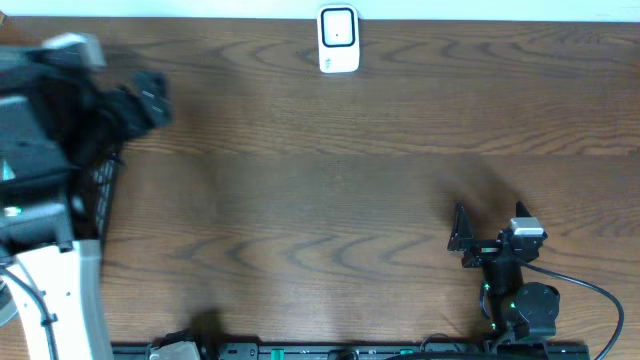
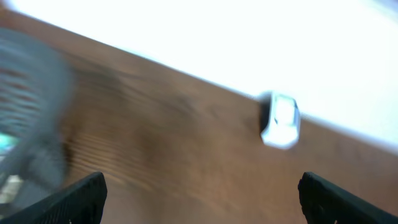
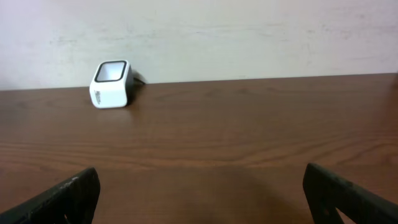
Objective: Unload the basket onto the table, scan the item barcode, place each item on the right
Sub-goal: 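Move the left gripper over the basket and lower into it, then grasp the cream snack bag in the basket with the left gripper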
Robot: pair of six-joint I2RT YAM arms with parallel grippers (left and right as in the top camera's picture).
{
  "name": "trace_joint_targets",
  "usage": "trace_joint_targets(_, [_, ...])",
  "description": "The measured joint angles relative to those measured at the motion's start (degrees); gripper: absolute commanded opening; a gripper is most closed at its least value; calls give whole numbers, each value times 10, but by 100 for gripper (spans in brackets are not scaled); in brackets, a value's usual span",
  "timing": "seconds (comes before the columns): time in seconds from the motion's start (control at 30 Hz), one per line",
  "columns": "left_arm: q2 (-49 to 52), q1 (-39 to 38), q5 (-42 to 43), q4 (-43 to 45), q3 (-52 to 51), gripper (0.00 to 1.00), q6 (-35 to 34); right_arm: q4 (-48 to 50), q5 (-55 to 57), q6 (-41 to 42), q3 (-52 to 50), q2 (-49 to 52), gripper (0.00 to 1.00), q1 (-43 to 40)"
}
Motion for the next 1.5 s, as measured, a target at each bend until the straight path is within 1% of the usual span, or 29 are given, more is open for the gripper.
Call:
trace_joint_targets(0.1, [26, 100, -5, -6, 48, 98, -66, 0, 0, 0, 0, 0, 99, 0])
trace_joint_targets(0.17, [35, 154, -19, -14, 56, 98, -111, 0, 0, 0, 0, 0, 99, 0])
trace_joint_targets(0.27, [50, 237, -75, -60, 57, 98, -189, 0, 0, 0, 0, 0, 99, 0])
trace_joint_targets(0.4, [75, 299, -149, -99, 53, 98, -253, 0, 0, 0, 0, 0, 99, 0])
trace_joint_targets(0.53, [111, 328, -184, -104, 37, 98, -281, 0, 0, 0, 0, 0, 99, 0])
trace_joint_targets(0.73, [191, 351, -198, -147, 26, 98, -290, 0, 0, 0, 0, 0, 99, 0])
trace_joint_targets(1.0, [285, 375, -204, -152, 19, 98, -266, 0, 0, 0, 0, 0, 99, 0])
trace_joint_targets(1.13, [300, 375, -204, -140, -12, 98, -255, 0, 0, 0, 0, 0, 99, 0])
trace_joint_targets(1.3, [301, 375, -203, -93, -83, 98, -247, 0, 0, 0, 0, 0, 99, 0])
trace_joint_targets(1.5, [301, 375, -186, -76, -105, 98, -226, 0, 0, 0, 0, 0, 99, 0])
